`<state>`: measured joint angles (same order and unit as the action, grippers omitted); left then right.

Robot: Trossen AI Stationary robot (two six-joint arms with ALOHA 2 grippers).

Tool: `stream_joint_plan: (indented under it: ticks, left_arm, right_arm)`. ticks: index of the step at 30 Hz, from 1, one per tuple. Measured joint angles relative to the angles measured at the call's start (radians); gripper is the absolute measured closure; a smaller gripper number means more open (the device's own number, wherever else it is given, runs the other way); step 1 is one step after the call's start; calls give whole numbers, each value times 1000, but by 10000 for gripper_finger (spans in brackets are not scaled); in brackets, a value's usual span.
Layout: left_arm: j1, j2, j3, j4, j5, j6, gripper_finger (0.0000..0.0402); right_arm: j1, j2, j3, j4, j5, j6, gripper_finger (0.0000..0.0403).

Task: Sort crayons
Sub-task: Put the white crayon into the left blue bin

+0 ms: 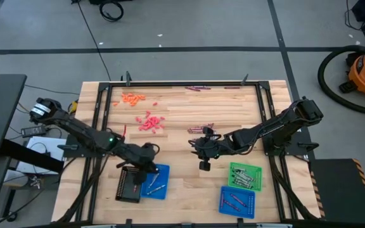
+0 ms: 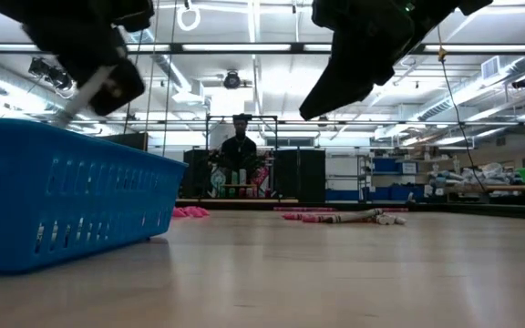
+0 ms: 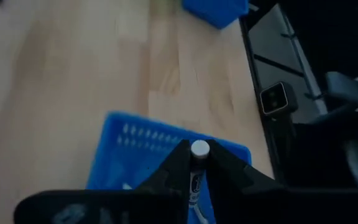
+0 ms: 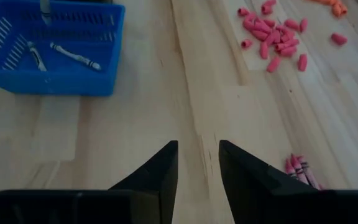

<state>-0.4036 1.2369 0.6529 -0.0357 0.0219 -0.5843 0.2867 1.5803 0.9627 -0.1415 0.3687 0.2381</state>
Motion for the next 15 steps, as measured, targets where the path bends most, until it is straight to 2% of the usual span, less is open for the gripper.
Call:
stream_joint_plan:
  ticks: [8,15]
  left_arm:
    - [-47,75,2,-25,-12,-253,359]
    - [-61,152,1,-28,-17,-394,359]
  right_arm:
    - [-3,0,0,15,60,-104,279]
    - [-16,0,0,36,60,-206,279]
